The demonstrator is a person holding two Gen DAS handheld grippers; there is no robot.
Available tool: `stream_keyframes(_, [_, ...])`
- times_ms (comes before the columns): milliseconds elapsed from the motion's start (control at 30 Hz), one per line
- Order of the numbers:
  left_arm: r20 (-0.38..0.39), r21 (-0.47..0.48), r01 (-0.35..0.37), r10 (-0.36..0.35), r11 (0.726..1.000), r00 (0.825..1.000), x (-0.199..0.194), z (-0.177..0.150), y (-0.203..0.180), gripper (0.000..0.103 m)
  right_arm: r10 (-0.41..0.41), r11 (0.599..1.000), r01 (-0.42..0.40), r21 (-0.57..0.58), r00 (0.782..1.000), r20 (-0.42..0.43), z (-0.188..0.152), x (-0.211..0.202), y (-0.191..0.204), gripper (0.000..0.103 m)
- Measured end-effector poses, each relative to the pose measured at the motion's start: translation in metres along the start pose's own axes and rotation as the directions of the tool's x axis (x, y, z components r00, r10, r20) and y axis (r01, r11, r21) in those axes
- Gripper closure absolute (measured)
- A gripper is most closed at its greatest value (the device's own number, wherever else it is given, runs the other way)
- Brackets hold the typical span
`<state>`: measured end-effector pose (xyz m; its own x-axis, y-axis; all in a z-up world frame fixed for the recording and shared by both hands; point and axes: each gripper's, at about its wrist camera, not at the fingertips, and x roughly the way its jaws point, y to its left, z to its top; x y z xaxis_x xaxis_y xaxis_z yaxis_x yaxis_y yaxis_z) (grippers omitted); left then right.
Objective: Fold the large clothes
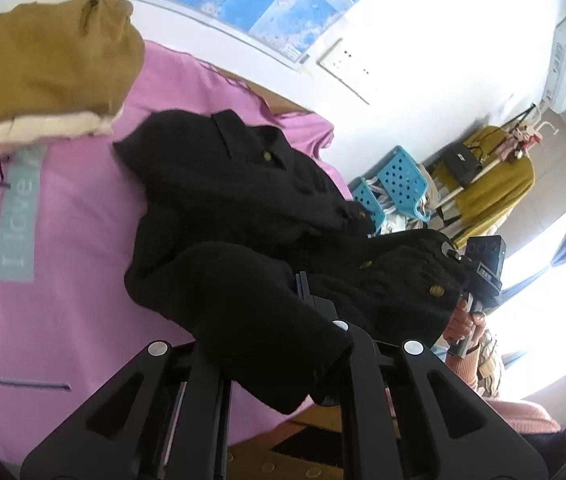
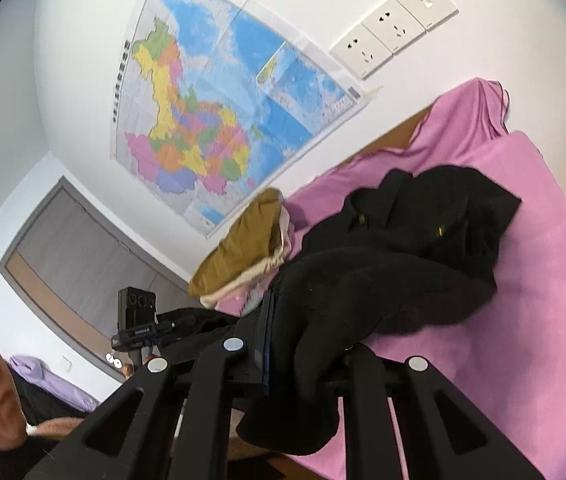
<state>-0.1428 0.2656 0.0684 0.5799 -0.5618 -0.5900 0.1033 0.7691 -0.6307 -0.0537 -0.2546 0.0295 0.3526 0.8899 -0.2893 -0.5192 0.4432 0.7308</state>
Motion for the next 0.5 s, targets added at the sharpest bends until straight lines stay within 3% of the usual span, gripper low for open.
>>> stream_keyframes(500, [0.031,0.018,-0.031,0.03,0.999,0.999,0.017,0.117,0.002,0.09,0.026,0.995,-0.031,0.094,0.998,0.059,0.103,0.04,-0.02,0.091])
